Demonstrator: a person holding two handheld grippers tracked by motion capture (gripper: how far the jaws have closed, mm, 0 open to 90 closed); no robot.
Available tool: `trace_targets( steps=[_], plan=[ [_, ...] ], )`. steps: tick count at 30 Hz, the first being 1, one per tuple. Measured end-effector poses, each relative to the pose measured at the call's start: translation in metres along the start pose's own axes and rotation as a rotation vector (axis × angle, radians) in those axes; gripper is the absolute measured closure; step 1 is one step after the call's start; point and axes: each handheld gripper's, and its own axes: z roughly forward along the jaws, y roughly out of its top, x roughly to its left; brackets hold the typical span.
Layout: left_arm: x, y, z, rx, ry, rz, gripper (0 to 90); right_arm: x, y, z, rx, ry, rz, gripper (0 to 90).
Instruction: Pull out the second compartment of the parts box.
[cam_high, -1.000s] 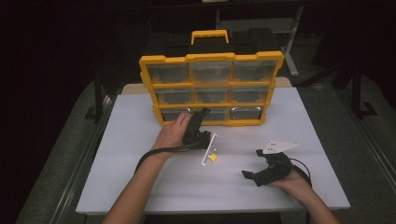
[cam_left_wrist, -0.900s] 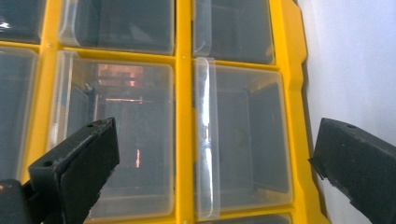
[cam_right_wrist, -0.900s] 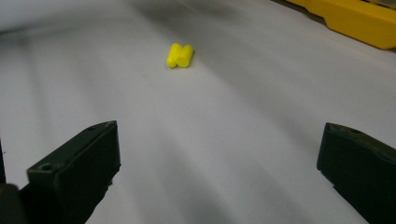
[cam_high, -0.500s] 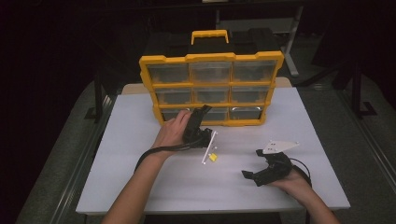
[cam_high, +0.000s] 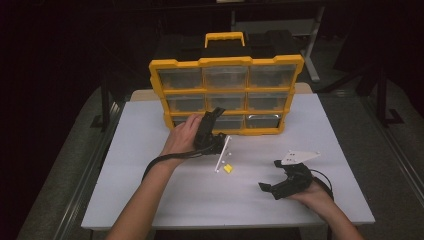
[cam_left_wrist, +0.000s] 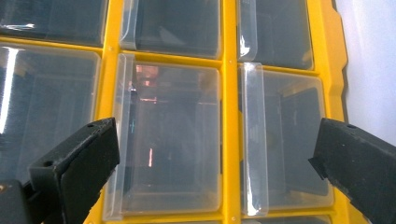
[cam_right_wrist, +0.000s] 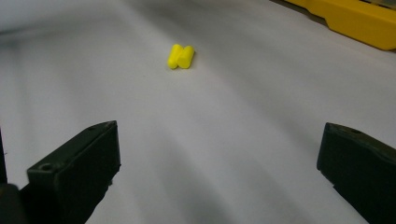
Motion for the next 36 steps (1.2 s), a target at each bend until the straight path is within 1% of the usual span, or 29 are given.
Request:
trace_targets(
  steps=[5,9,11,15,16,17,22,24,28,32,36],
  plan=[
    [0.005,0.000,-0.001,0.000,0.007,0.002,0.7,0.000,0.000,0.000,0.000,0.000,0.002,0.0],
    [0.011,0.000,-0.001,-0.010,0.020,0.006,0.7,0.000,0.000,0.000,0.001,0.000,-0.002,0.0],
    [0.014,0.000,0.000,-0.018,0.025,0.002,0.7,0.000,0.000,0.000,0.002,0.000,-0.003,0.0],
    [0.020,0.000,0.000,-0.022,0.033,0.006,0.7,0.001,0.000,0.000,0.002,0.001,-0.003,0.0],
    [0.022,0.001,0.000,-0.022,0.036,0.014,0.7,0.001,0.000,0.000,0.001,0.002,-0.002,0.0],
    [0.024,0.001,0.000,-0.025,0.037,0.008,0.7,0.001,0.000,0.000,0.001,0.002,-0.002,0.0],
    [0.033,0.002,-0.001,-0.026,0.051,0.025,0.7,0.000,0.000,0.000,0.001,0.001,-0.002,0.0],
    [0.037,0.003,-0.001,-0.030,0.053,0.020,0.7,0.001,0.000,0.000,0.001,0.001,-0.004,0.0],
    [0.043,0.004,-0.001,-0.033,0.059,0.026,0.7,0.000,0.000,0.000,-0.001,0.001,-0.001,0.0],
    [0.049,0.005,-0.002,-0.040,0.070,0.018,0.7,0.001,0.000,0.000,-0.001,0.000,-0.003,0.0],
    [0.055,0.006,-0.003,-0.042,0.076,0.021,0.7,0.001,0.000,0.000,0.000,0.000,-0.004,0.0]
  ],
)
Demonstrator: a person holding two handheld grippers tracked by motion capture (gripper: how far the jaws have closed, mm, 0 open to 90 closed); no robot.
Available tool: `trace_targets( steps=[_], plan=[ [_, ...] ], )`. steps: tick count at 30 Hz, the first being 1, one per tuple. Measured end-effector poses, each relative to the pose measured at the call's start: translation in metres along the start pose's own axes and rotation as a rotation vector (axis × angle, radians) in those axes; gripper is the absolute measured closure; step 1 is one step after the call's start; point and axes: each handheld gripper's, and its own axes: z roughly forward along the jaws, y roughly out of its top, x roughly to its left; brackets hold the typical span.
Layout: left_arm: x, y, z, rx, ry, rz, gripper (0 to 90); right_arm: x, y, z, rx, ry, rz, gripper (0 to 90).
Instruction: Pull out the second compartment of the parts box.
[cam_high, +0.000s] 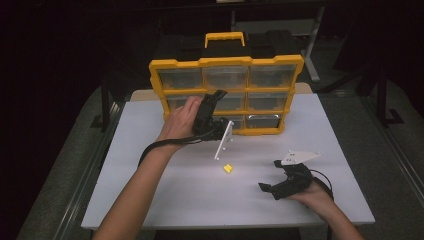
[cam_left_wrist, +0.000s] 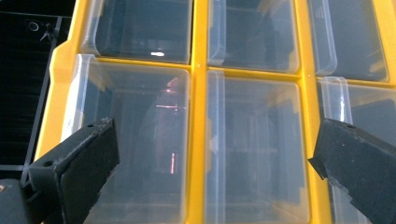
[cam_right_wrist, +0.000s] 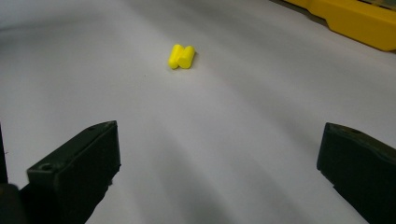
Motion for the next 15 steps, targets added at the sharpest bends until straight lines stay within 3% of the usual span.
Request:
trace_targets(
  steps=[15],
  plan=[
    [0.026,0.002,0.002,-0.004,0.029,0.017,0.7,0.000,0.000,0.000,-0.002,0.000,0.000,0.0]
  ],
)
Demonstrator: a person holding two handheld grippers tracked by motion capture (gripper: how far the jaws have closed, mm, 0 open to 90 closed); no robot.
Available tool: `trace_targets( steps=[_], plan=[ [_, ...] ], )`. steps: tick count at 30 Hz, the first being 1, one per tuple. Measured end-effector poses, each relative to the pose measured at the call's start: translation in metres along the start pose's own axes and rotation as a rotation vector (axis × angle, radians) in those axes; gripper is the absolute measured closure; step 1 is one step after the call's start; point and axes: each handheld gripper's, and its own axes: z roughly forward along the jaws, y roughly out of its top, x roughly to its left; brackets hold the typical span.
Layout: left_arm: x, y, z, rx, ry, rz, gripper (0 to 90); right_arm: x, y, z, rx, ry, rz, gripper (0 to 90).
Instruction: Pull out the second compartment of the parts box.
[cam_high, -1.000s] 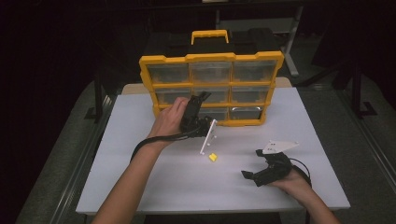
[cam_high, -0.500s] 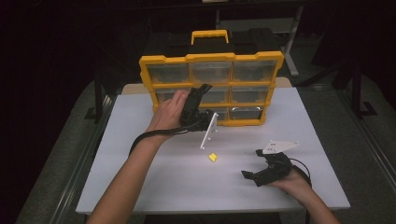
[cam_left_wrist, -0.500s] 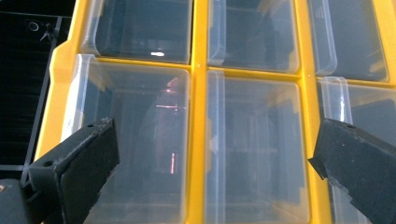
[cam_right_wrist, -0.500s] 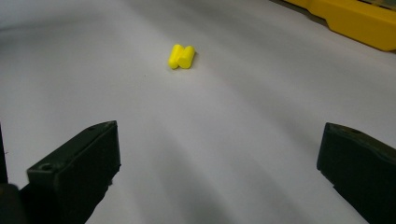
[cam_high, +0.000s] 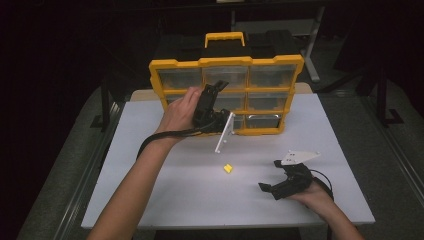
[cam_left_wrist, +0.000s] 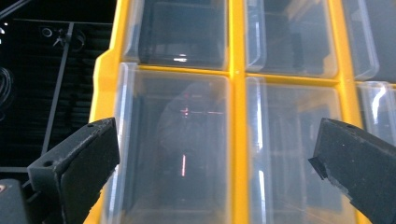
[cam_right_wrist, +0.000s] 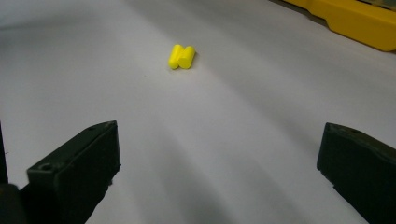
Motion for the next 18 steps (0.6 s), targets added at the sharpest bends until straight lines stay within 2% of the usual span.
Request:
trace_targets(
  steps=[8,18],
  plan=[
    [0.012,-0.004,0.003,0.000,0.015,-0.006,0.7,0.000,0.000,0.000,-0.001,0.001,-0.002,0.0],
    [0.023,-0.007,0.006,0.014,0.025,0.007,0.7,0.000,0.000,0.000,0.001,0.001,-0.001,0.0]
  ],
)
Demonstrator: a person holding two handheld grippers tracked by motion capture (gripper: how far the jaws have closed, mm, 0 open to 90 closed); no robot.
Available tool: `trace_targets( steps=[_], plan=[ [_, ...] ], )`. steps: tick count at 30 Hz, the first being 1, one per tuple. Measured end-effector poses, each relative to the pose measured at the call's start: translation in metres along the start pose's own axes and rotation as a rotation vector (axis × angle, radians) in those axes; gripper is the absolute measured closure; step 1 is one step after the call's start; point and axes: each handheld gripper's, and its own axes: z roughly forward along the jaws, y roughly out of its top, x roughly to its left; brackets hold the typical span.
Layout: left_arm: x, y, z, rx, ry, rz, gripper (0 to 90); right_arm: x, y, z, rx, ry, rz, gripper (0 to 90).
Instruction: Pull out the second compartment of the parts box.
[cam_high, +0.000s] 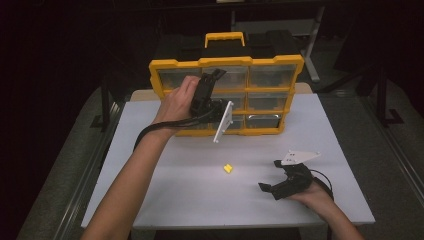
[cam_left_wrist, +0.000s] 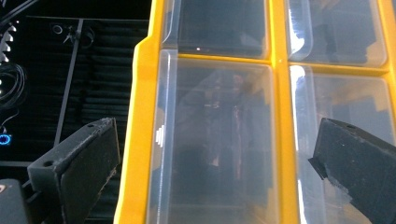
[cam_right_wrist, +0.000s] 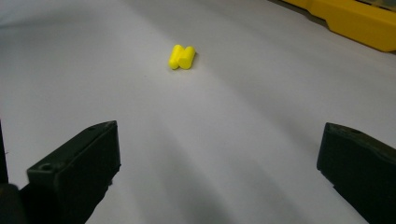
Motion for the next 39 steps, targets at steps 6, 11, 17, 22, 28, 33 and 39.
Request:
trace_targets(
  steps=[6,11,17,22,28,33,39],
  plan=[
    [0.008,-0.001,0.002,0.002,0.003,0.004,0.7,0.000,0.000,0.000,-0.001,0.000,0.000,0.0],
    [0.014,-0.002,0.004,0.002,0.012,0.003,0.7,0.000,0.000,0.000,-0.001,0.000,0.000,0.0],
    [0.019,-0.003,0.006,0.014,0.015,0.021,0.7,0.000,0.000,-0.001,-0.003,0.000,-0.002,0.0],
    [0.020,-0.003,0.007,0.007,0.018,0.014,3.7,-0.001,0.000,-0.001,-0.005,-0.001,0.000,0.0],
    [0.021,-0.002,0.008,0.023,0.021,0.025,7.3,-0.001,0.000,-0.001,-0.005,-0.002,0.001,0.0],
    [0.022,-0.002,0.008,0.037,0.034,0.041,14.9,-0.001,0.000,-0.001,-0.006,-0.003,0.001,0.0],
    [0.023,-0.001,0.008,0.038,0.033,0.048,26.4,-0.001,0.000,-0.001,-0.006,-0.002,0.001,0.0]
  ],
)
